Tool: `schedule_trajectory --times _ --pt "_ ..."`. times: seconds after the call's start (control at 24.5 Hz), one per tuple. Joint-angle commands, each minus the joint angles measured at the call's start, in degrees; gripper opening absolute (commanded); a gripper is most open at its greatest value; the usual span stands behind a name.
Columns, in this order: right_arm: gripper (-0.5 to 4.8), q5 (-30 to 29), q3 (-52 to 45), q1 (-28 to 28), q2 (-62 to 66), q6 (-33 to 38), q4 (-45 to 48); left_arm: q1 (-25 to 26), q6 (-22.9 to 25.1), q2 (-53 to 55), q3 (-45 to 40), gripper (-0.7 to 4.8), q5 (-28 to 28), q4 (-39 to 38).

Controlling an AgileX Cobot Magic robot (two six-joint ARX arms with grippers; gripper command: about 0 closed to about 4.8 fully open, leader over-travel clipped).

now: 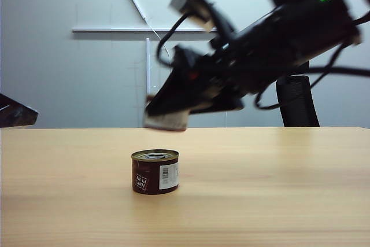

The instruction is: Stack a can of tomatoes on the right onto the can of tomatoes on the left.

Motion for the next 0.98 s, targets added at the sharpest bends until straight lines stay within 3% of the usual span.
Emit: schedule_trajectory --times 0.04,0.29,0.98 --pt "1.12 2.32 2.89 2.54 2.89 -2.23 0.39 0.09 0.0 0.07 0.2 -0.04 0.04 0.74" --pt "1.12 7.1 4.46 4.31 3.37 -2.29 -4.85 0.11 0.0 0.04 0.2 -0.04 0.04 0.74" --pt "1.12 6.51 4.46 4.31 3.34 -2.25 -8.13 0.11 0.0 0.04 0.2 -0.04 0.04 0.74"
